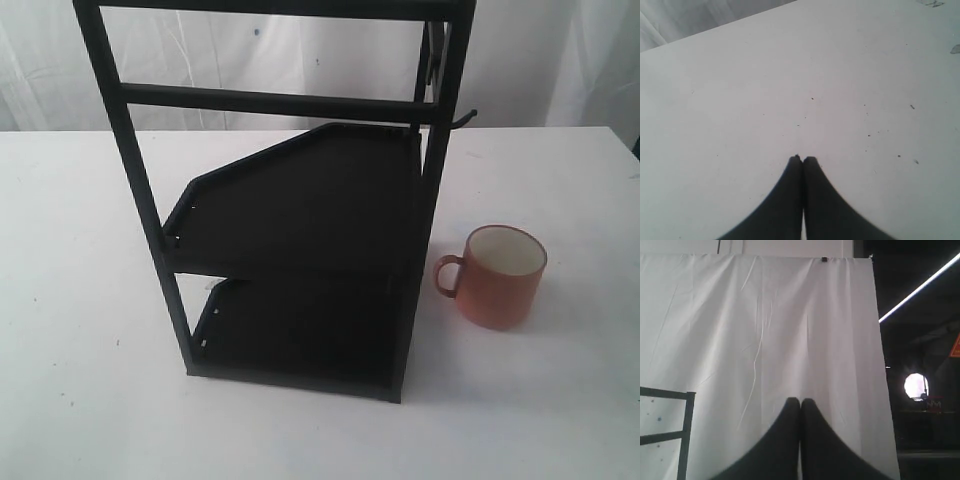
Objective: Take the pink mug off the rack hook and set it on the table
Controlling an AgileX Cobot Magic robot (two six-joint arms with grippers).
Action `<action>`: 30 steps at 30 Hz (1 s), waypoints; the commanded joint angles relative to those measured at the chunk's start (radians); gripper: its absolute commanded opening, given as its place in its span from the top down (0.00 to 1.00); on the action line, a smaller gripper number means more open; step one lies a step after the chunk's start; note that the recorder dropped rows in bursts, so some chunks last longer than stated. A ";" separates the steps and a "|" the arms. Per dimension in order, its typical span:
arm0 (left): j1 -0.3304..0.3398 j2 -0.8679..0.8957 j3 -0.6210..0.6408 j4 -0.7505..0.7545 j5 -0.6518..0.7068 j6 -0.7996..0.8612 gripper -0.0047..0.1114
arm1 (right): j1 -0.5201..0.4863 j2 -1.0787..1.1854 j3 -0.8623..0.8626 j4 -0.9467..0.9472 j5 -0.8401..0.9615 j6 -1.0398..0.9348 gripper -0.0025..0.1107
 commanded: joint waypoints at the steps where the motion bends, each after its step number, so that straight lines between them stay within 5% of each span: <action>1: 0.003 -0.004 0.001 -0.003 -0.006 -0.010 0.96 | -0.029 -0.005 0.011 -0.046 -0.095 0.095 0.98; 3: 0.003 -0.004 0.001 -0.003 -0.006 -0.010 0.96 | -0.020 -0.005 0.048 -0.001 -0.209 -0.001 0.98; 9: 0.003 -0.004 0.001 -0.003 -0.006 -0.010 0.96 | 0.208 -0.005 0.048 0.253 0.178 -0.345 0.98; 17: 0.003 -0.004 0.001 -0.003 -0.006 -0.010 0.96 | 0.237 -0.005 0.048 0.223 0.843 -0.357 0.98; 30: 0.003 -0.004 0.001 -0.003 -0.003 -0.010 0.96 | 0.237 -0.005 0.048 0.225 0.822 -0.411 0.98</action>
